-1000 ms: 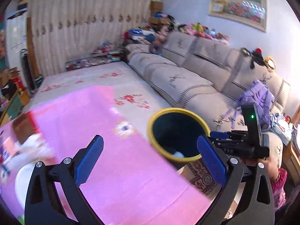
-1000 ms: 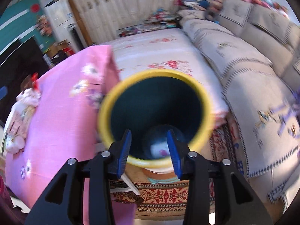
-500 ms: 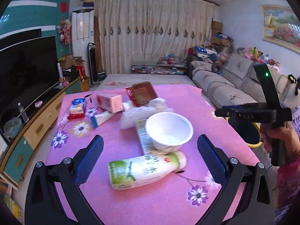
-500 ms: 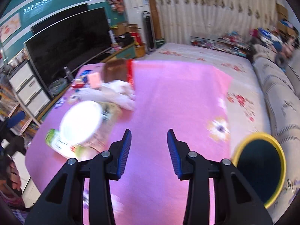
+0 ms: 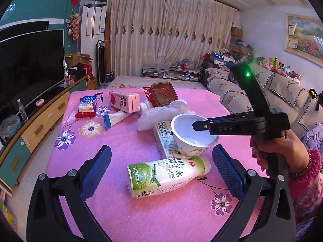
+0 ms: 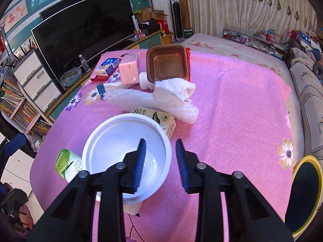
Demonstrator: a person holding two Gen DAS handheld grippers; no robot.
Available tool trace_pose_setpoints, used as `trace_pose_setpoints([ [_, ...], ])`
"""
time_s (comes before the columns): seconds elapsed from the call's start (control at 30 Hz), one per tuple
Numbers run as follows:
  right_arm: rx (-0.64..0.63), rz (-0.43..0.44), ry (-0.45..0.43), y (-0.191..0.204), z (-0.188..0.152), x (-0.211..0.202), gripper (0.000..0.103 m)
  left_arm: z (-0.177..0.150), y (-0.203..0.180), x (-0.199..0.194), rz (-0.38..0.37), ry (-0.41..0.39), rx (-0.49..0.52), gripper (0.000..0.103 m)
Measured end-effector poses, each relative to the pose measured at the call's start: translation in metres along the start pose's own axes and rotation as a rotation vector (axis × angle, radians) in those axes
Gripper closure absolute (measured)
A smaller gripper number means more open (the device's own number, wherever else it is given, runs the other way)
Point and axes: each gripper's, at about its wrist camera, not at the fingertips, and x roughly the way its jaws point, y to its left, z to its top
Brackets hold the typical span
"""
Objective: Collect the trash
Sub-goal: 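Grasp the white plastic bowl rim with the right tool, then carry the white bowl into the yellow bin and release it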
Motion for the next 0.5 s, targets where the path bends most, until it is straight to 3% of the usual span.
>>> trace_pose_setpoints([
  [0.1,0.01,-0.002,0.012,-0.003,0.0,0.004,0.09,-0.002,0.002,0.002,-0.001,0.002,-0.004,0.005],
  [0.5,0.017,0.026,-0.029,-0.003,-0.004,-0.007,0.095,-0.005,0.001,0.014,-0.017,0.023,-0.018,0.005],
])
